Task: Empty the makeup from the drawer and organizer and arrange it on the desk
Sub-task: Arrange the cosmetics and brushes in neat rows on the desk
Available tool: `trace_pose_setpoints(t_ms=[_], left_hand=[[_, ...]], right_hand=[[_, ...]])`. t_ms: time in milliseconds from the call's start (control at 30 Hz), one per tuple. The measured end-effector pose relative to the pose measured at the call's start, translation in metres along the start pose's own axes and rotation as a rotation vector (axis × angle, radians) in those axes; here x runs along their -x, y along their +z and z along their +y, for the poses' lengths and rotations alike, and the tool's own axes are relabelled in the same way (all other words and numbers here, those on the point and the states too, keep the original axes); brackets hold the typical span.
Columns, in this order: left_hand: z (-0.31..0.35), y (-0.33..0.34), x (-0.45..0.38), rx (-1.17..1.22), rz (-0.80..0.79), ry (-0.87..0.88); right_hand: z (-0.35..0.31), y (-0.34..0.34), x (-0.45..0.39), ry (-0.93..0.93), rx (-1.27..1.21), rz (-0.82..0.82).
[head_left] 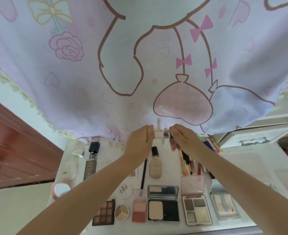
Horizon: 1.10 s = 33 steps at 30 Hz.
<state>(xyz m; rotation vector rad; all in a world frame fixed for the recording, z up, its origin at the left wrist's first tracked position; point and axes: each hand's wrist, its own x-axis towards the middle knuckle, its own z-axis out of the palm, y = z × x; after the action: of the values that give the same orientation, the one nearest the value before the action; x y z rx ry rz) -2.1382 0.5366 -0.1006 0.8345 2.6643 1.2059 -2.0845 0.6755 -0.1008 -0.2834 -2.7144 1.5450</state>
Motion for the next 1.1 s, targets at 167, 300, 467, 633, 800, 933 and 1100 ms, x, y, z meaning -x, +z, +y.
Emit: trace_pose_setpoints(t_ms=[167,300,467,633,800,933,1100], left_hand=[[-0.006,-0.006,-0.005,0.046,-0.111,-0.034],[-0.014,-0.005,-0.005,0.133,-0.066,-0.114],[-0.016,0.005,-0.001,0.231,-0.092,-0.144],[-0.019,0.008,-0.002,0.332,-0.081,-0.180],[-0.019,0.014,0.000,0.339,-0.090,-0.168],[-0.022,0.014,0.000,0.384,-0.077,-0.208],[-0.021,0.015,-0.001,0.374,-0.065,-0.198]], right_hand=[[0.006,-0.016,0.000,-0.046,-0.038,-0.071],[0.011,-0.022,-0.004,0.014,-0.224,-0.211],[0.015,-0.016,-0.007,0.030,-0.108,-0.121],[0.021,-0.019,-0.010,0.006,-0.225,-0.143],[0.016,-0.015,-0.009,0.043,-0.052,-0.154],[0.019,-0.018,-0.009,0.001,-0.159,-0.120],[0.012,-0.018,-0.008,0.061,-0.168,-0.150]])
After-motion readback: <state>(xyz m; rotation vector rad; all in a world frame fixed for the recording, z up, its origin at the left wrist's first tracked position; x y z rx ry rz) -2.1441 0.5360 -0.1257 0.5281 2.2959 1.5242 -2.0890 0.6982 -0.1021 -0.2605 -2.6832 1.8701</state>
